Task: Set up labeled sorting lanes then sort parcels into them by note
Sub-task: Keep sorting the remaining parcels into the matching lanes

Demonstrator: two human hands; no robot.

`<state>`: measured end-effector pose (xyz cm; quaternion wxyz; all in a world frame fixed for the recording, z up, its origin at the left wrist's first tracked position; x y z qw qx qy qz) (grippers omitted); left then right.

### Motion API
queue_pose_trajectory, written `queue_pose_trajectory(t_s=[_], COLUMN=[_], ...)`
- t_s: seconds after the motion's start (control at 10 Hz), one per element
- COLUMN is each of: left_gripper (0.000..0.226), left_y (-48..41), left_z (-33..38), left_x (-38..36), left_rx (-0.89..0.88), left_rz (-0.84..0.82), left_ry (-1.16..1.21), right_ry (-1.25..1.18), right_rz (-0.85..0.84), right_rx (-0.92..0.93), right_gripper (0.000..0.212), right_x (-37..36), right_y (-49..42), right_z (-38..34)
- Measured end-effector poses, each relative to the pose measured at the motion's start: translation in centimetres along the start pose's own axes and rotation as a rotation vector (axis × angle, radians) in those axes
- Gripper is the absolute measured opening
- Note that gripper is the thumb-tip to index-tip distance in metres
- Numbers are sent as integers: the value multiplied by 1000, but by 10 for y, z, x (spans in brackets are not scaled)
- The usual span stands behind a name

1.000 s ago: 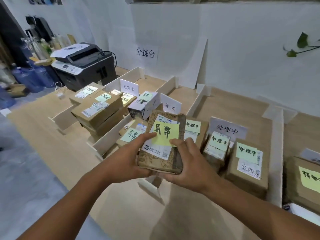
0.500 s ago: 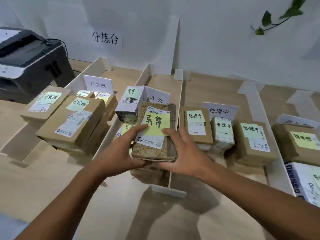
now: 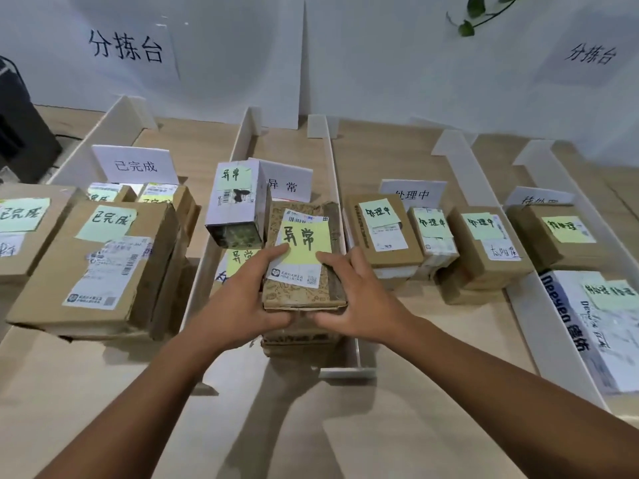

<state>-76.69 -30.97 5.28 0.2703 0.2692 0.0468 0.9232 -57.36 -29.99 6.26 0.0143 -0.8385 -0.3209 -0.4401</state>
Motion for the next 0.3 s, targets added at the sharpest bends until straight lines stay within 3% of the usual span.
queue_pose_trajectory(t_s=[0.2, 0.3], left_gripper=[106, 123], left_y=[2, 9], left_z=[10, 40], left_x=[1, 17], left_rx=[42, 82], left_rz=[-66, -180], left_ry=[-46, -195], right_ry=[33, 45], right_rz=[-77, -206], right_rx=[-37, -90], right_gripper=[99, 95], right_x=[4, 23], right_y=[4, 15], right_z=[-4, -12])
Point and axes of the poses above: each hand's wrist, its own y-axis away from the middle knuckle, its own x-axis out of the back of the hand, z = x × y, the point moved 7 cm from there along -y, towards the middle knuckle, and after that the axes turned 15 degrees about -z, right-handed, at the moved point
